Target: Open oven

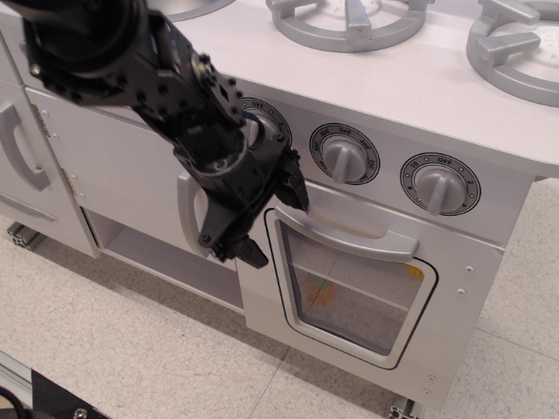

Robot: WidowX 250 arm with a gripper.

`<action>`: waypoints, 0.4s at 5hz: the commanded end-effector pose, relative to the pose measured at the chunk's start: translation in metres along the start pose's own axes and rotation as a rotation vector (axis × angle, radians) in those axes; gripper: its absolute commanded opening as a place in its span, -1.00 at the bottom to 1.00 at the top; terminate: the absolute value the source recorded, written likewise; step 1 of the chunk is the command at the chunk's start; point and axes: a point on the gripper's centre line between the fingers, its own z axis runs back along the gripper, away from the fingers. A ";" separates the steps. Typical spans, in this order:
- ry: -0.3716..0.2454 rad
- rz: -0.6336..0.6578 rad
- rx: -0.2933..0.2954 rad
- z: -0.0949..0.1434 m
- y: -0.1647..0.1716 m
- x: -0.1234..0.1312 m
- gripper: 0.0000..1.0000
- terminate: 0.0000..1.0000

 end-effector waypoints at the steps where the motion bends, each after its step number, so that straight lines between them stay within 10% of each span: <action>1: -0.030 -0.003 -0.052 -0.011 -0.019 -0.002 1.00 -1.00; 2: -0.016 -0.005 -0.082 -0.016 -0.021 -0.007 1.00 -1.00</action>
